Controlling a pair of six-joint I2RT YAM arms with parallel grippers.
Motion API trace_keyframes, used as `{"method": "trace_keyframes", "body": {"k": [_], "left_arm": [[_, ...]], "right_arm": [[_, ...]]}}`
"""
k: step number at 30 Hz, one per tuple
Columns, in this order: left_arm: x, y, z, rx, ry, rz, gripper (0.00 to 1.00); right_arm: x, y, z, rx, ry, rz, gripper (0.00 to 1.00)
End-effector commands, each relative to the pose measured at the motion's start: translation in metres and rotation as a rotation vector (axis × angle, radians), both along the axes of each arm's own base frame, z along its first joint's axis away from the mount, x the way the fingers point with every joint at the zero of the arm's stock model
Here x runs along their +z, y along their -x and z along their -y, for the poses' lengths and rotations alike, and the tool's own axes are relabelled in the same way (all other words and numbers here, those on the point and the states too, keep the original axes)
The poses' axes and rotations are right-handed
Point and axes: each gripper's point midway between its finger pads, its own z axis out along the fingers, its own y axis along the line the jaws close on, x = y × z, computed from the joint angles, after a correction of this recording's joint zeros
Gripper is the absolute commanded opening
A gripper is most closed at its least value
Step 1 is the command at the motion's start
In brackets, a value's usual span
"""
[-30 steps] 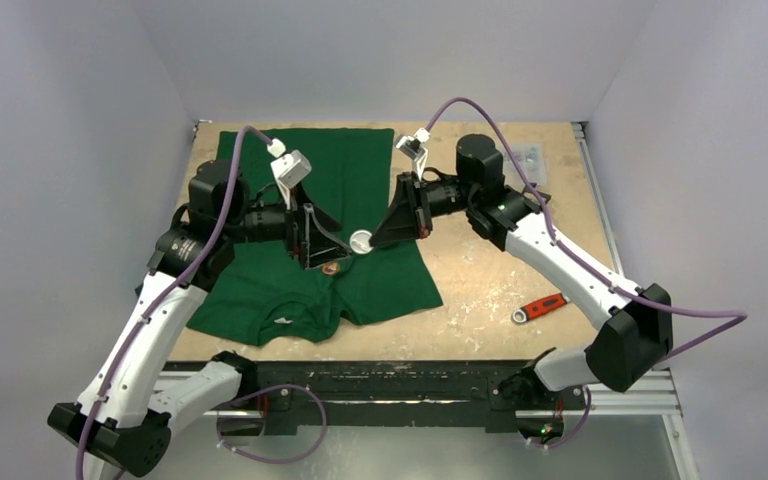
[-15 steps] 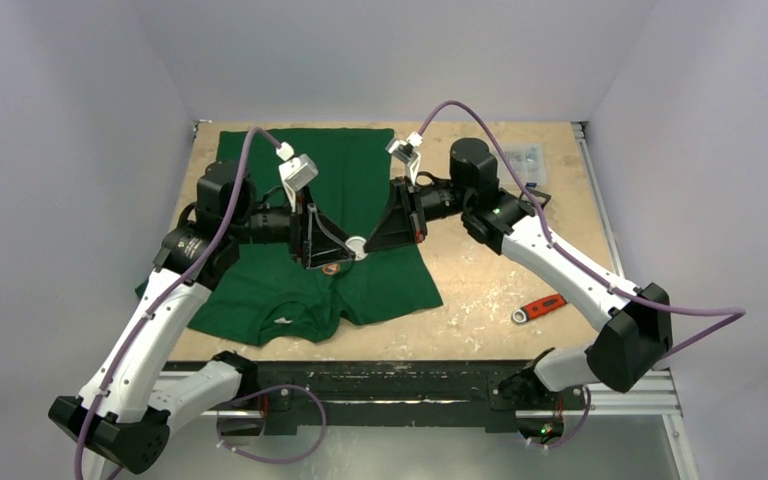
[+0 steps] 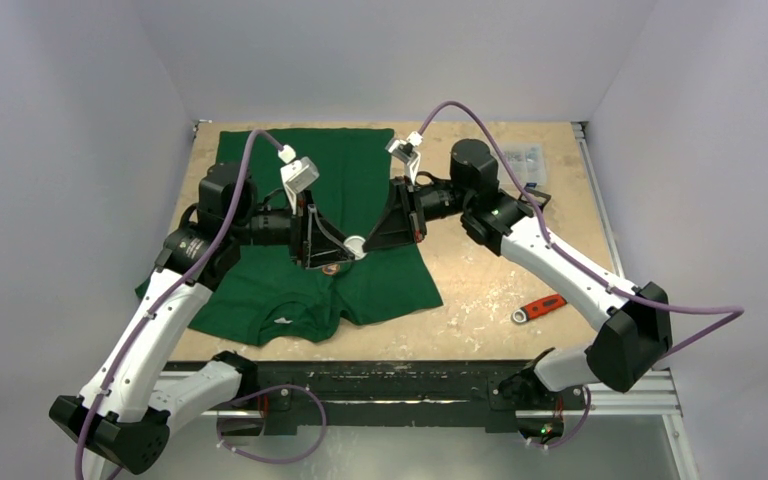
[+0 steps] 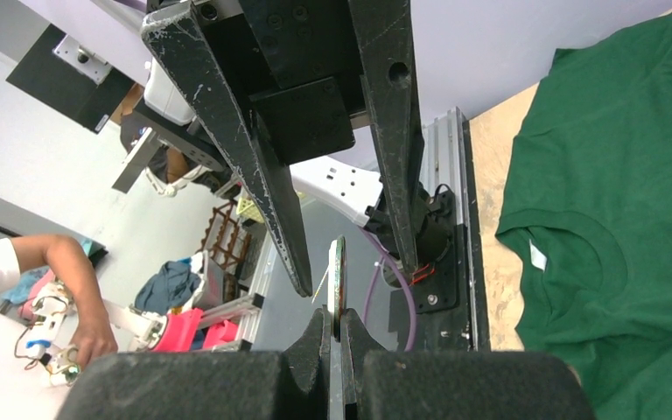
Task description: Remove the brooch from the garment
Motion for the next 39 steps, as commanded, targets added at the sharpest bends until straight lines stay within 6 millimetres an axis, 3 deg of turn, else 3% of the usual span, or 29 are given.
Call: {"method": "trace_keyframes", "body": {"k": [1, 11, 20, 39], "left_arm": [[0.013, 0.007, 0.003, -0.037, 0.041, 0.034, 0.46], [0.008, -0.005, 0.004, 0.013, 0.025, 0.017, 0.38], [-0.003, -0.009, 0.002, 0.061, -0.005, -0.021, 0.24], [-0.017, -0.018, -0.006, 0.130, -0.072, -0.026, 0.09]], "right_arm": [[0.008, 0.003, -0.001, 0.001, -0.029, 0.034, 0.00], [0.011, 0.005, -0.001, 0.002, -0.037, 0.042, 0.00], [0.013, 0.004, -0.003, 0.002, -0.043, 0.039, 0.00], [0.016, 0.007, -0.008, 0.019, -0.050, 0.053, 0.00]]}}
